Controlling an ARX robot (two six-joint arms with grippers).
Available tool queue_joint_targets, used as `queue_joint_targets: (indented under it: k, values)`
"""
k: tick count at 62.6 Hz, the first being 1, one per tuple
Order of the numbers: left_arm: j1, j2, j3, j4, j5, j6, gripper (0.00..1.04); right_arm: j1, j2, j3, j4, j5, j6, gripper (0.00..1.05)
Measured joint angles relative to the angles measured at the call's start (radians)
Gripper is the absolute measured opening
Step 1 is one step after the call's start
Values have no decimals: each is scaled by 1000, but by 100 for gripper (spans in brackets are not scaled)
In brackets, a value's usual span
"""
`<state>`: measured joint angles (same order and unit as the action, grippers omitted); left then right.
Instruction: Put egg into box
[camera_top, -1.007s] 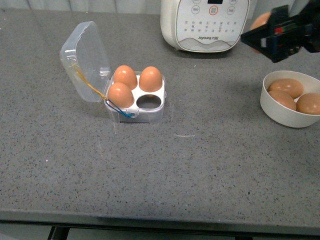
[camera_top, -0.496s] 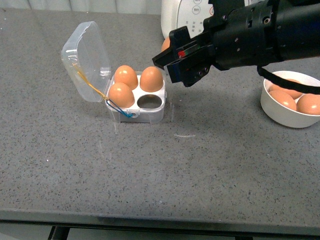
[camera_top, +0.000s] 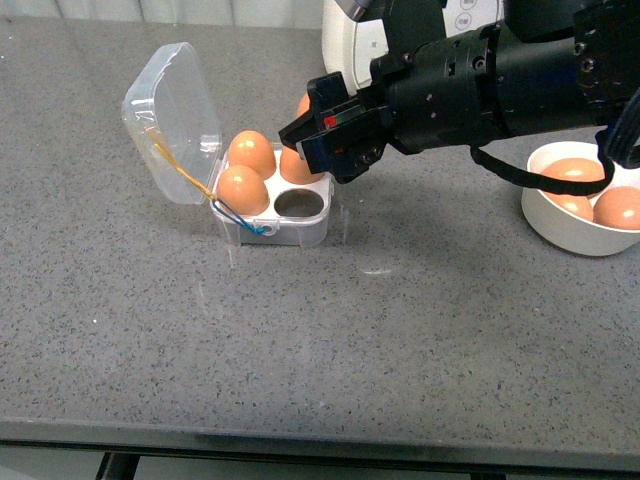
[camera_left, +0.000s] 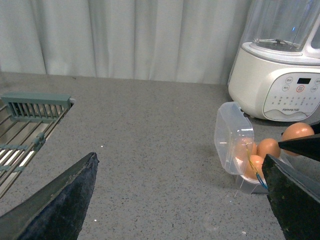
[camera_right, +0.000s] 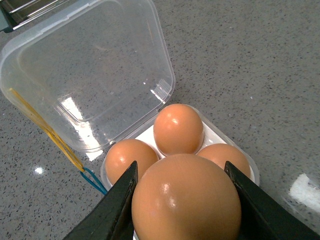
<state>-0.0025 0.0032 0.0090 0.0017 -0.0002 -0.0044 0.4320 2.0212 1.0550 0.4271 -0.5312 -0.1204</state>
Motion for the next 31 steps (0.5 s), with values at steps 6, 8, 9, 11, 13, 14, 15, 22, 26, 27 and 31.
queue_joint_targets:
  k: [6,8,9,11,13,14,15,22,26,27,31]
  values:
    - [0,0,0,0,0,0,98,12,23,6,4,0,13,43]
    - [0,0,0,0,0,0,98,15,26,6,6,-1,15,43]
    - [0,0,0,0,0,0,98,16,26,6,7,-1,17,43]
    - [0,0,0,0,0,0,98,19,26,5,11,-1,21,43]
    - [0,0,0,0,0,0,98,22,25,3,16,-1,22,43]
    - [0,0,0,0,0,0,98,23,24,2,18,-2,22,43]
    - [0,0,0,0,0,0,98,24,22,0,19,-2,22,43]
    - [0,0,0,0,0,0,98,31,19,-25,26,-2,20,43]
    - [0,0,0,0,0,0,98,34,23,-37,26,4,13,43]
    - [0,0,0,0,0,0,98,34,24,-38,26,6,12,43]
    - [0,0,0,0,0,0,98,34,29,-38,26,10,10,43]
